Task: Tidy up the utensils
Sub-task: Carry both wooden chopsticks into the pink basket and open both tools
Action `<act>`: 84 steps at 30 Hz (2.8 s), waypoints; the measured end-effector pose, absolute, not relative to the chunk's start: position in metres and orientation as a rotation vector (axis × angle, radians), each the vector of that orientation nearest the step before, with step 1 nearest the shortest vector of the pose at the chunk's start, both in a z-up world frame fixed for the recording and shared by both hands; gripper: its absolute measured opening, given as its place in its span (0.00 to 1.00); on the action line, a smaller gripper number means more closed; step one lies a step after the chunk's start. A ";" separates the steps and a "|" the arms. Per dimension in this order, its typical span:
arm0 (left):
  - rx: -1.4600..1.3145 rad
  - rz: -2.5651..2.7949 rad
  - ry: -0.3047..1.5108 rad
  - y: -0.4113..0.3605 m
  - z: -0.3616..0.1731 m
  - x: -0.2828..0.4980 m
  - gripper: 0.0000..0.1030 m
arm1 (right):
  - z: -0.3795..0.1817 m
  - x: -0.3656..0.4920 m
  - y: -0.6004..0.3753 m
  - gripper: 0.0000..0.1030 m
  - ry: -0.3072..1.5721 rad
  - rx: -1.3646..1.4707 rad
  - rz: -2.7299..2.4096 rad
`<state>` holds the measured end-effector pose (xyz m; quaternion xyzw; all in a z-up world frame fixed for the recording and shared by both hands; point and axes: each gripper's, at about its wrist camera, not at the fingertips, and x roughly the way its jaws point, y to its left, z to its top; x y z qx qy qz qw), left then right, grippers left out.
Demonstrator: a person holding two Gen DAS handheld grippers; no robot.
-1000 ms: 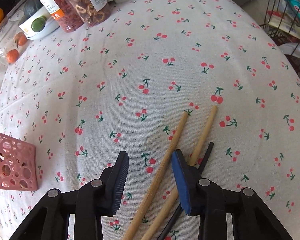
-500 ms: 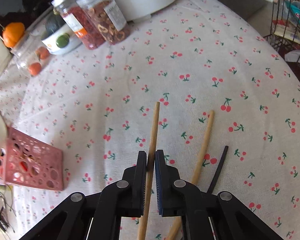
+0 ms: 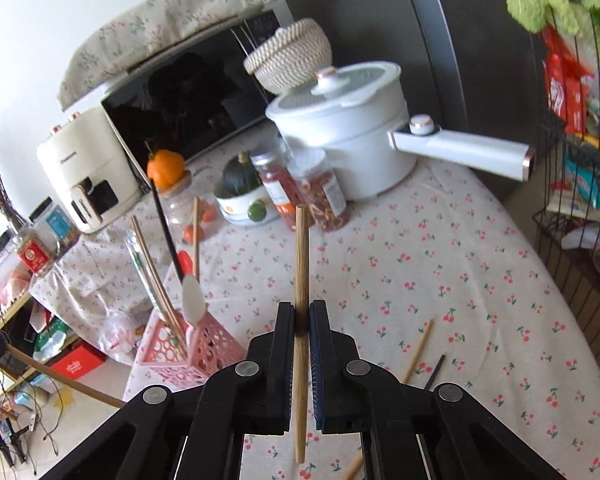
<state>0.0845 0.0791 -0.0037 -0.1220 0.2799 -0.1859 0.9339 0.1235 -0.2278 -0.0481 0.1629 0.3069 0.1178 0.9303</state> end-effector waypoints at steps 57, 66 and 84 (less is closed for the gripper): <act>-0.277 -0.106 0.767 0.097 -0.069 0.160 1.00 | 0.007 0.144 -0.157 0.06 0.376 0.333 0.357; -0.266 -0.095 0.765 0.104 -0.074 0.153 1.00 | -0.014 0.164 -0.142 0.07 0.431 0.318 0.353; -0.205 -0.192 0.839 0.058 -0.086 0.146 1.00 | -0.029 0.150 -0.183 0.89 0.510 0.283 0.292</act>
